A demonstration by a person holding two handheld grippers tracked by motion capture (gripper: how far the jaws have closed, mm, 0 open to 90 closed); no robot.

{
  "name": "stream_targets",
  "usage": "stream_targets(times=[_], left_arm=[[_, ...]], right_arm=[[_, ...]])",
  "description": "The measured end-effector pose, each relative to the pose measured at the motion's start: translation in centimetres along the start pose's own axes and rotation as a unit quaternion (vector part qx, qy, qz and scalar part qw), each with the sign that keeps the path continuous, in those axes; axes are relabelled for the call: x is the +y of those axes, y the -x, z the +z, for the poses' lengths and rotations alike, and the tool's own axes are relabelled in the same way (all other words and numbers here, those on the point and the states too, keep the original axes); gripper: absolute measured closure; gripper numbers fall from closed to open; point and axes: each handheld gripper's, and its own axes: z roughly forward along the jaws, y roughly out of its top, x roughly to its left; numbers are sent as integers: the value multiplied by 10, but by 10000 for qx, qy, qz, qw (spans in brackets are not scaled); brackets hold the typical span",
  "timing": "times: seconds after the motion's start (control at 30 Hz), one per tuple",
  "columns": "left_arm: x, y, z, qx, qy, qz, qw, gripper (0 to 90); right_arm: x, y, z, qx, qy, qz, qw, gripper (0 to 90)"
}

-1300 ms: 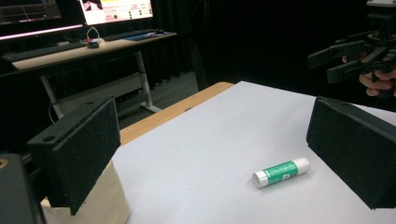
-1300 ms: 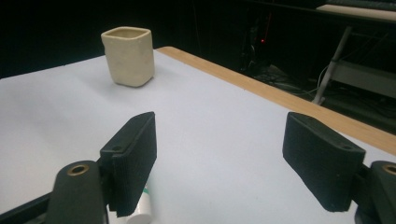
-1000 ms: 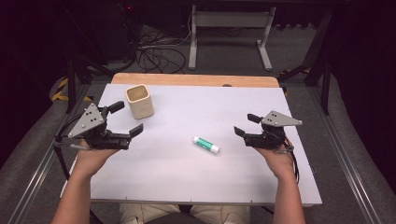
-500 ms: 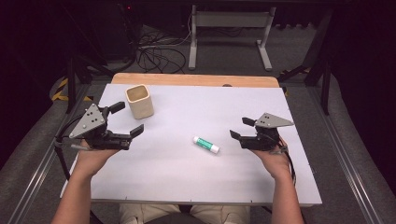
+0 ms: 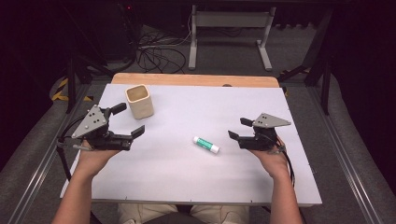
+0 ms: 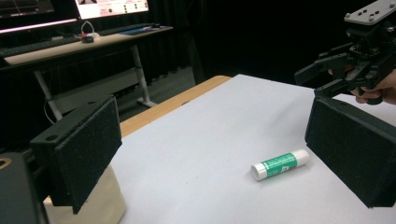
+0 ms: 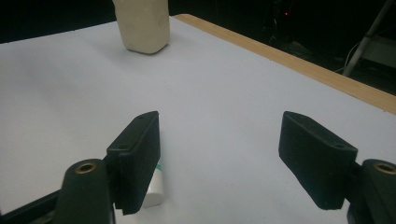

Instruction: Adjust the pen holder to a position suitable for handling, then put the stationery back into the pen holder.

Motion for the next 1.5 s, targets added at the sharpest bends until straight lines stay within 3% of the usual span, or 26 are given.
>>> stream_targets(times=[0.97, 1.5], left_arm=[[1, 6, 5, -89, -30, 59, 9999, 54], [1, 7, 7, -107, -30, 112, 9999, 57]], right_arm=[[-6, -8, 12, 280, -347, -111, 9989, 327], [-11, -16, 27, 506, -617, -197, 9966, 333]])
